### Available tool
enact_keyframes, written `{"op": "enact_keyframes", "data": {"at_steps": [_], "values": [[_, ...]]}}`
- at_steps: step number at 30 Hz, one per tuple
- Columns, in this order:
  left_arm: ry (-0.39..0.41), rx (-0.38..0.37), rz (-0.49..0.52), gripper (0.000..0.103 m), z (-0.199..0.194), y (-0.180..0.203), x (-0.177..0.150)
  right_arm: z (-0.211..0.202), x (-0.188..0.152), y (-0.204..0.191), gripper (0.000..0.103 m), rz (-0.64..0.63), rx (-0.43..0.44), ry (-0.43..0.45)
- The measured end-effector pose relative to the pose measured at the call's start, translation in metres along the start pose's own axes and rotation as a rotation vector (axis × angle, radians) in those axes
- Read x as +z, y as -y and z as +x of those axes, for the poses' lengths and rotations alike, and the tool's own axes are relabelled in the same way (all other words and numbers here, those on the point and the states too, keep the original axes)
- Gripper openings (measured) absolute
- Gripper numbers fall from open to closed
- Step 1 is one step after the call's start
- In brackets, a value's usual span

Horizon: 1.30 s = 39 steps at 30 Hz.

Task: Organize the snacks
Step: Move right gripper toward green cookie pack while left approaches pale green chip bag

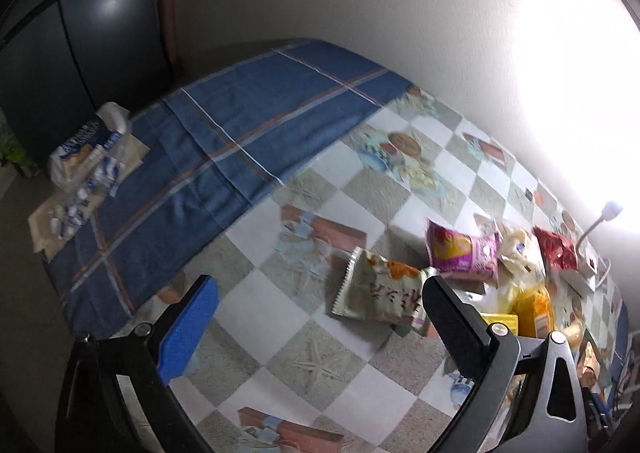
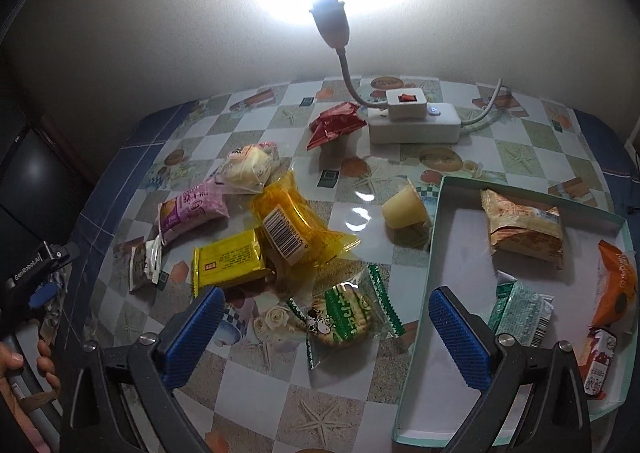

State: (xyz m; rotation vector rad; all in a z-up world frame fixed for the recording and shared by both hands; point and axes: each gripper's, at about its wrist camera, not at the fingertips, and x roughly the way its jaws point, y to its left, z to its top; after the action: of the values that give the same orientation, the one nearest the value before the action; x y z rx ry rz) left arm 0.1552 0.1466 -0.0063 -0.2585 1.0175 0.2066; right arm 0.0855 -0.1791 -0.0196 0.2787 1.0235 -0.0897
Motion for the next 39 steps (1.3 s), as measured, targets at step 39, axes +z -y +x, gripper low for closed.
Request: {"op": "enact_keyframes", "data": {"at_steps": [39], "values": [[-0.175, -0.083, 0.112, 0.101, 0.108, 0.045, -0.011, 0.079, -0.011, -0.013, 0.092, -0.156, -0.044, -0.144]]}}
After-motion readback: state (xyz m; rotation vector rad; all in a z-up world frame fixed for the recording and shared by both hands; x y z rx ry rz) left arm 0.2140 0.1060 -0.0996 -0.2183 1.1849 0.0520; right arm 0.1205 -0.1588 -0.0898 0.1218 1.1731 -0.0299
